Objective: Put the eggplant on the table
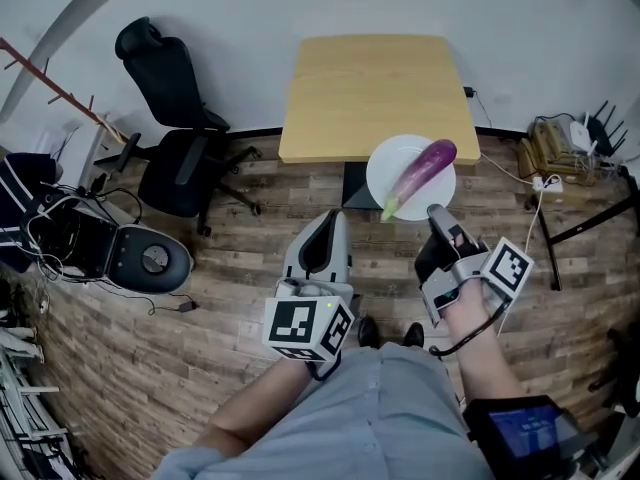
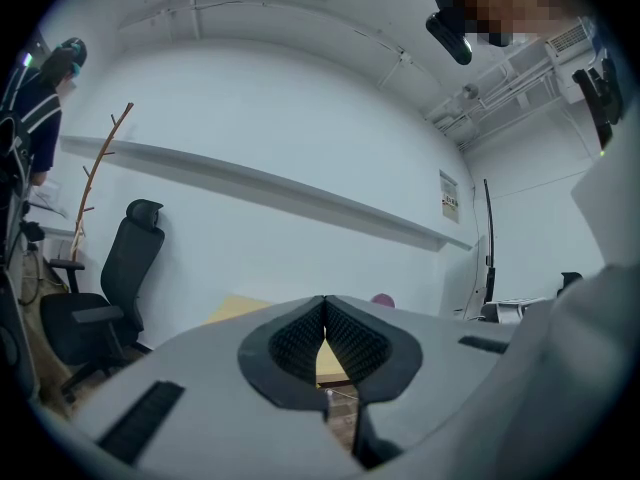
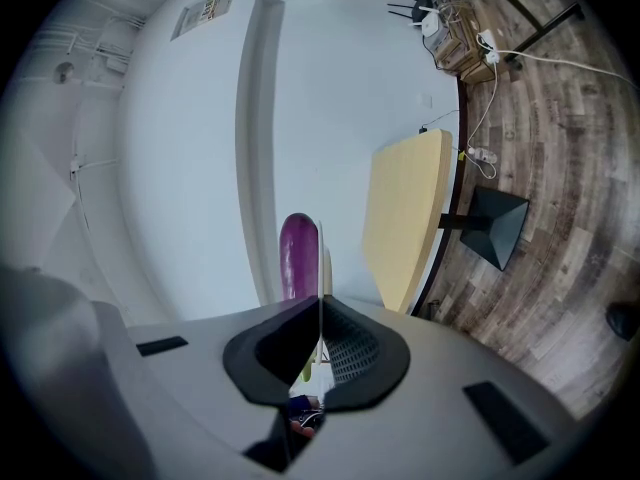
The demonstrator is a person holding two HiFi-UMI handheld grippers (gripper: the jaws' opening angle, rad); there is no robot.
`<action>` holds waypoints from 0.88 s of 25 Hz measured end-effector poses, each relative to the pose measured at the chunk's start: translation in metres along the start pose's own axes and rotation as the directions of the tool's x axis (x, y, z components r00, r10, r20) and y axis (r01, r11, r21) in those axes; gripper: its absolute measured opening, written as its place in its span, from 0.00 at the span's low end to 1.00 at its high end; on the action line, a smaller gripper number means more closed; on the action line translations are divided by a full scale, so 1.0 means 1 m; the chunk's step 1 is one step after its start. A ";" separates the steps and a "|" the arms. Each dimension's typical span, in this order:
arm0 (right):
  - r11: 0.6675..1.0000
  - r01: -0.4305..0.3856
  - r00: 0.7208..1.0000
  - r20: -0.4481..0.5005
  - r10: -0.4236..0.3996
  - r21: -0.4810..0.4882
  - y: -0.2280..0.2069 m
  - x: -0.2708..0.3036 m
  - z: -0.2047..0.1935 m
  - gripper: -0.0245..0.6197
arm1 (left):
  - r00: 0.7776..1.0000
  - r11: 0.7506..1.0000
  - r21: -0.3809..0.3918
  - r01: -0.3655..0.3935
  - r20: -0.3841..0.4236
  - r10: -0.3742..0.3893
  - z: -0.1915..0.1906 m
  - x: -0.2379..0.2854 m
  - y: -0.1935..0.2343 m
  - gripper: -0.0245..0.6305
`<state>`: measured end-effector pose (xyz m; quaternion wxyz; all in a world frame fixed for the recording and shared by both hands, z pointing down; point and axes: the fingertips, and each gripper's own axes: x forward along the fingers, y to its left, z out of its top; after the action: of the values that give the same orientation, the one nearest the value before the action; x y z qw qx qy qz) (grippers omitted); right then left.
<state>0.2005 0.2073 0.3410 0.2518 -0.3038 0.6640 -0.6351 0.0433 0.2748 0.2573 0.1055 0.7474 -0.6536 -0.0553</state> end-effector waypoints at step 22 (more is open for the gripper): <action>0.999 -0.013 0.997 -0.079 0.016 0.043 -0.016 0.028 -0.013 0.05 | 0.998 0.998 0.028 -0.055 0.021 0.055 -0.005 0.003 0.011 0.05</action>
<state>0.1728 0.1961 0.3597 0.2362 -0.2683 0.6621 -0.6587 0.0339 0.2708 0.2648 0.0896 0.7300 -0.6757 -0.0505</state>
